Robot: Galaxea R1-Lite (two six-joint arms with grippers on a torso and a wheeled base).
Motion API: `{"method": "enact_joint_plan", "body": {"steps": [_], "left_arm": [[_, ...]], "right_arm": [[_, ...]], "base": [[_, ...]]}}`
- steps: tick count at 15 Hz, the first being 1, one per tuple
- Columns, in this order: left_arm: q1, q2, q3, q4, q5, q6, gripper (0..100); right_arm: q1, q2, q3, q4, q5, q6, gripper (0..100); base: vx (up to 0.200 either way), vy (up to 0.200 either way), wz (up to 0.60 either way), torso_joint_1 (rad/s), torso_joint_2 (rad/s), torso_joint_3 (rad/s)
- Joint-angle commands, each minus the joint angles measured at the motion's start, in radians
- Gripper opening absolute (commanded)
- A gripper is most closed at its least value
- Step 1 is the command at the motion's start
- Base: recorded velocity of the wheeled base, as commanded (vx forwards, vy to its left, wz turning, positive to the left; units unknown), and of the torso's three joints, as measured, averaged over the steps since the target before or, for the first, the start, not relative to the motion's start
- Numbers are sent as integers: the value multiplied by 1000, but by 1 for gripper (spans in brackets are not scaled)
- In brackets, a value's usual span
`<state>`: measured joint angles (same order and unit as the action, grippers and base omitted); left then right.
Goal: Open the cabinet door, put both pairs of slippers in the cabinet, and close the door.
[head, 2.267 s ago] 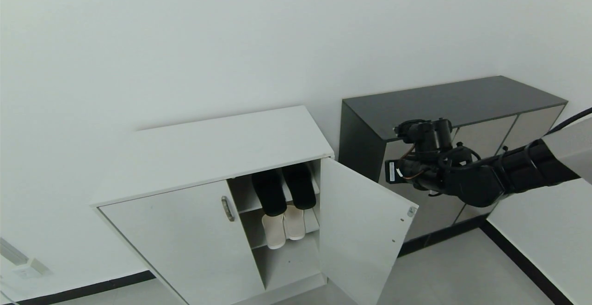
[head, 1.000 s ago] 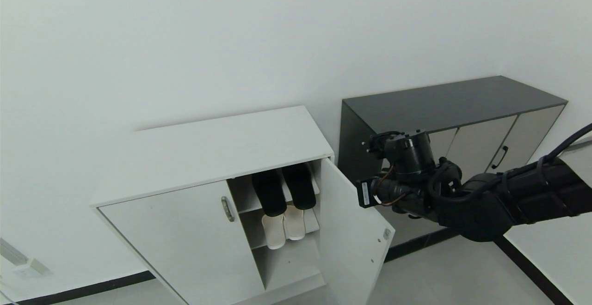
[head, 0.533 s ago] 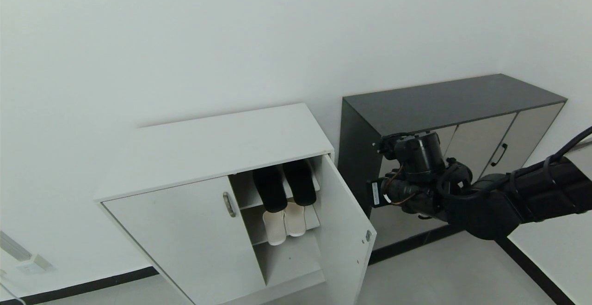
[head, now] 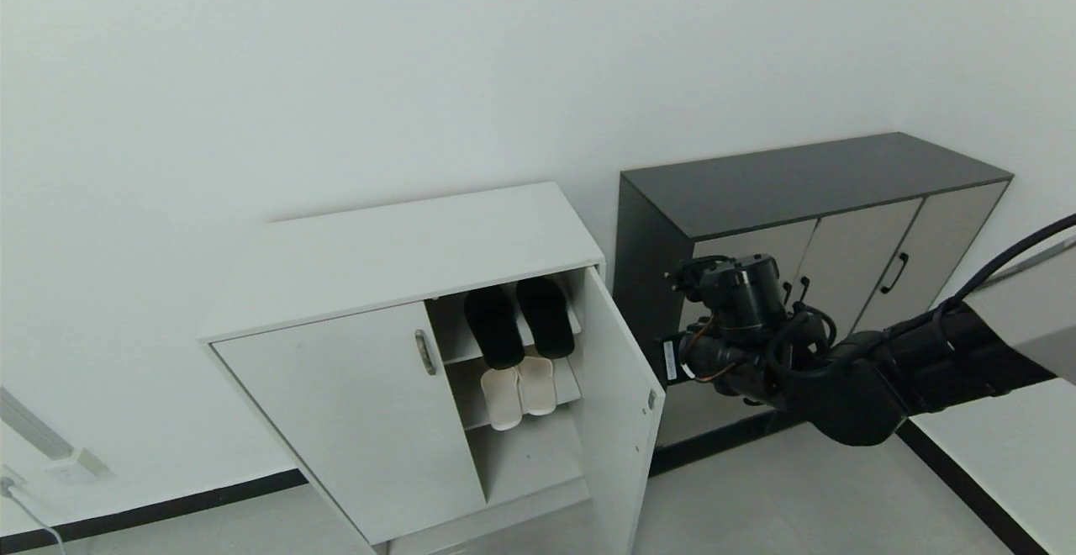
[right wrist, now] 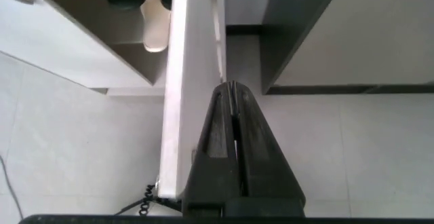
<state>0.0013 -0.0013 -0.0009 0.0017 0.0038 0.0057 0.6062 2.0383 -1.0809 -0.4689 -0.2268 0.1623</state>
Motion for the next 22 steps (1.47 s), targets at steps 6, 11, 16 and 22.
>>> {"method": "enact_joint_plan", "body": {"steps": [6, 11, 16, 22], "left_arm": [[0, 1, 1, 0, 1, 0, 0], [0, 1, -1, 0, 1, -1, 0], [0, 1, -1, 0, -1, 0, 0], [0, 1, 1, 0, -1, 0, 0]], "right_arm": [[40, 77, -27, -11, 4, 8, 0], [135, 6, -11, -30, 138, 75, 0], [132, -1, 47, -140, 138, 32, 0], [133, -1, 73, -186, 139, 0, 0]], "base": [[0, 0, 0, 0, 0, 0], [0, 0, 0, 0, 0, 0], [0, 0, 0, 0, 0, 0], [0, 0, 300, 1, 2, 1]]}}
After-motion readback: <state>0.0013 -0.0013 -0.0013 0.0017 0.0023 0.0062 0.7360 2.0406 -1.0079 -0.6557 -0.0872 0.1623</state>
